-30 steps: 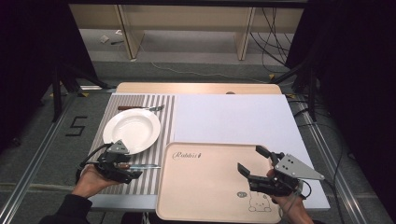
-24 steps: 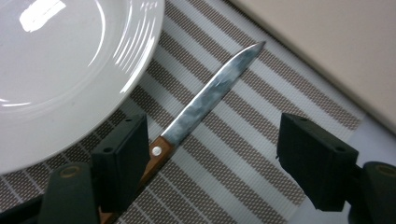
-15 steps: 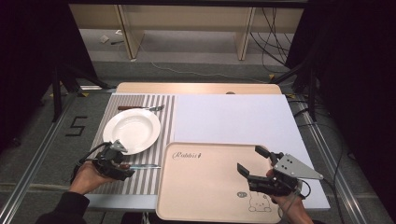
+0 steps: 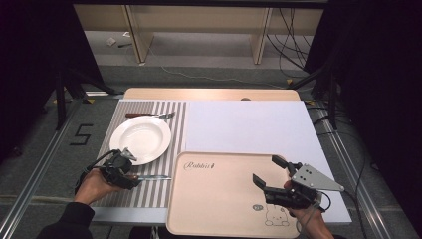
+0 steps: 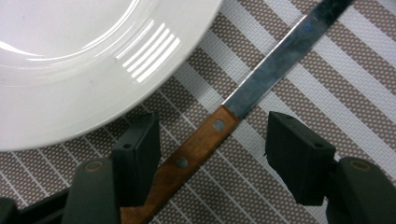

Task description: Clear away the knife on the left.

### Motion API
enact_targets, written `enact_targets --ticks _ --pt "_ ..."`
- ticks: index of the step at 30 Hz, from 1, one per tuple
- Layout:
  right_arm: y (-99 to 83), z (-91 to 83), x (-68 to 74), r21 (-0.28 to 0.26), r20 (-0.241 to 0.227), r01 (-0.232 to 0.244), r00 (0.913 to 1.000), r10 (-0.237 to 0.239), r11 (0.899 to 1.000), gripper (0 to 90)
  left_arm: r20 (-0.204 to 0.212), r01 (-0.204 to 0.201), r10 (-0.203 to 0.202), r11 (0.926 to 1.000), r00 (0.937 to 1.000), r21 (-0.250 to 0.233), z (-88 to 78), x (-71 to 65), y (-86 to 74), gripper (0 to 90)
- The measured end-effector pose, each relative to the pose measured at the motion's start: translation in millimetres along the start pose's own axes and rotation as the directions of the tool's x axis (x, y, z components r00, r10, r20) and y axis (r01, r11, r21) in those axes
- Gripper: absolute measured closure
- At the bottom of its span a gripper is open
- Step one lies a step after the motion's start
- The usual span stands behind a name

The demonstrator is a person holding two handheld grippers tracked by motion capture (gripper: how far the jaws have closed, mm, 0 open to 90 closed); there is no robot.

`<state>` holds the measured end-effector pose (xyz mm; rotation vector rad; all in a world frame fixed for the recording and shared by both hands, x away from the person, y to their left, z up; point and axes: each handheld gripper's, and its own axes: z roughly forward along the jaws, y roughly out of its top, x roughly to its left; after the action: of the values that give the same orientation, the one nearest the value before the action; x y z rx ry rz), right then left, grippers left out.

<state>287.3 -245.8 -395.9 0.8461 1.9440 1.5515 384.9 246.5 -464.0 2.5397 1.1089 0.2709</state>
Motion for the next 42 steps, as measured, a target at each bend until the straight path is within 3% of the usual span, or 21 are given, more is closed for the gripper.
enact_targets --ticks 8,17,23,30,34,37,38,42 --pt "0.3 0.0 0.6 0.005 -0.003 0.001 1.0 -0.001 1.0 17.6 0.033 0.027 -0.028 0.9992 0.9991 0.03 6.5 10.9 2.0 37.5" --pt "0.3 0.1 0.5 0.006 -0.003 0.002 1.0 -0.002 1.0 17.7 0.067 0.052 -0.058 0.995 0.9961 0.086 3.1 10.7 4.7 50.0" --pt "0.3 0.3 0.7 0.005 -0.005 0.004 1.0 -0.004 1.0 17.7 0.047 0.012 -0.018 0.9925 0.9987 0.121 2.3 7.6 6.8 57.3" --pt "0.2 0.9 0.7 0.006 -0.005 0.006 1.0 -0.006 1.0 17.7 0.058 -0.03 0.022 0.9878 0.9981 0.153 1.9 3.4 10.3 68.7" --pt "0.3 0.7 0.8 0.006 -0.005 0.004 1.0 -0.004 1.0 17.7 0.062 -0.085 0.074 0.9799 0.9953 0.181 1.7 -1.9 13.0 75.2" --pt "0.3 0.7 0.6 0.006 -0.005 0.005 1.0 -0.005 1.0 17.7 0.066 -0.082 0.071 0.9788 0.9953 0.187 1.8 -2.4 13.9 76.3" --pt "0.3 0.7 0.7 0.006 -0.005 0.005 1.0 -0.005 1.0 17.6 0.094 -0.077 0.06 0.9798 0.9937 0.185 1.5 -1.3 13.6 76.4" --pt "0.5 0.4 0.7 0.007 -0.005 0.004 1.0 -0.004 1.0 17.7 0.131 -0.07 0.047 0.983 0.9903 0.17 0.8 -1.0 13.5 76.6"
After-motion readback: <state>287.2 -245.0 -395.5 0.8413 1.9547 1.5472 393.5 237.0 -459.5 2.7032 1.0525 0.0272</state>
